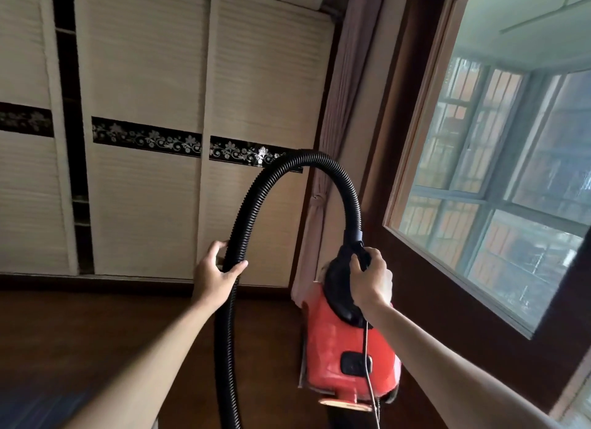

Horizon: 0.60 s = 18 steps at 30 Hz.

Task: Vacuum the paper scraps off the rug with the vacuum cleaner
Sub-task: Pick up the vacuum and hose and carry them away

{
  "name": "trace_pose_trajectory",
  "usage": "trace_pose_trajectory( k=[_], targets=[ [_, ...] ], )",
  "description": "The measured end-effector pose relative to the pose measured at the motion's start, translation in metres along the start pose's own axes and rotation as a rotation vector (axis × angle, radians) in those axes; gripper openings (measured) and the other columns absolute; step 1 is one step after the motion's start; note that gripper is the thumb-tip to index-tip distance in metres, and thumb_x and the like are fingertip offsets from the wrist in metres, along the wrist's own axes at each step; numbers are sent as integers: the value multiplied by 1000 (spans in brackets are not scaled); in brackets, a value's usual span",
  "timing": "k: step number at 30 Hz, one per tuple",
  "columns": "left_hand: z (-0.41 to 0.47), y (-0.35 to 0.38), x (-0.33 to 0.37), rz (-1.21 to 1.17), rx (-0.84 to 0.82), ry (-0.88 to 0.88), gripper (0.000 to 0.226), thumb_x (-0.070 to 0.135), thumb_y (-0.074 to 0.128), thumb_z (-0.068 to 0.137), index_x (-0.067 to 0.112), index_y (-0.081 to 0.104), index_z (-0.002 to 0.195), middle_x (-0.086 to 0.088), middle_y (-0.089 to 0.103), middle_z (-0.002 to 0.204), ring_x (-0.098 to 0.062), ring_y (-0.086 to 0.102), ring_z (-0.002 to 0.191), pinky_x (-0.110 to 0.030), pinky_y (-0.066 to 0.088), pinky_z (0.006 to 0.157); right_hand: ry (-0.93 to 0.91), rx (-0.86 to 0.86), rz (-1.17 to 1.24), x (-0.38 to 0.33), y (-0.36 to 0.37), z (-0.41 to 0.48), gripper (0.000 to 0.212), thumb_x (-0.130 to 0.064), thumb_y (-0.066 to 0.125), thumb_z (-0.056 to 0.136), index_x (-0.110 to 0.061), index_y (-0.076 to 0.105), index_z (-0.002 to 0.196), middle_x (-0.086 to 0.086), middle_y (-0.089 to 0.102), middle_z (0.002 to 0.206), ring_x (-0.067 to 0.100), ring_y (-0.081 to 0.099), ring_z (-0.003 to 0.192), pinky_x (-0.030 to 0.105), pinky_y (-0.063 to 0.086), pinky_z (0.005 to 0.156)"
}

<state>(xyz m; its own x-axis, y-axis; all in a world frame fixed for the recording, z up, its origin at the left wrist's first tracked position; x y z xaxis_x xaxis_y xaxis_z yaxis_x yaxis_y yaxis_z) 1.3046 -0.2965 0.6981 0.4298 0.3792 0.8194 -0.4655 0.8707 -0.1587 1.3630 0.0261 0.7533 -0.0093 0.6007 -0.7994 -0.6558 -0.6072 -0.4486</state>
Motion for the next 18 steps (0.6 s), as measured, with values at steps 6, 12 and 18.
trace_pose_trajectory(
  k=[6,12,18],
  targets=[
    [56,24,-22,5,-4,10,38,15,84,76,16,62,107,-8,70,82,-28,66,69,-12,43,54,-23,7,3,-9,46,60,27,-34,53,95,-26,56,120,0,68,101,26,67,87,43,58,73],
    [118,52,-69,48,16,-31,36,22,83,78,25,59,104,-6,70,76,-26,66,66,-35,52,60,-45,-35,29,-2,113,130,22,-33,55,94,-24,58,115,-2,65,89,22,64,79,39,56,70],
    [196,105,-105,109,35,-18,36,22,83,77,23,60,106,-5,69,73,-25,65,64,-32,48,57,-26,-66,97,14,193,211,26,-33,56,94,-21,60,117,5,68,96,28,65,88,39,55,77]
  ],
)
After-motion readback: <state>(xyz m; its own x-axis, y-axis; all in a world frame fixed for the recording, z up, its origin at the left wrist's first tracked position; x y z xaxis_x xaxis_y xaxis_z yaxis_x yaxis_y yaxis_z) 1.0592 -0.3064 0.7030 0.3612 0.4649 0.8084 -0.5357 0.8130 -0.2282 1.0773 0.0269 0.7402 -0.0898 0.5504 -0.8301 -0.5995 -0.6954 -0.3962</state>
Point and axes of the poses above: each hand's wrist, its own z-axis towards the middle knuckle, its own y-axis out of the palm, x = y × z, the point moved 6 cm from there along z, towards the middle knuckle
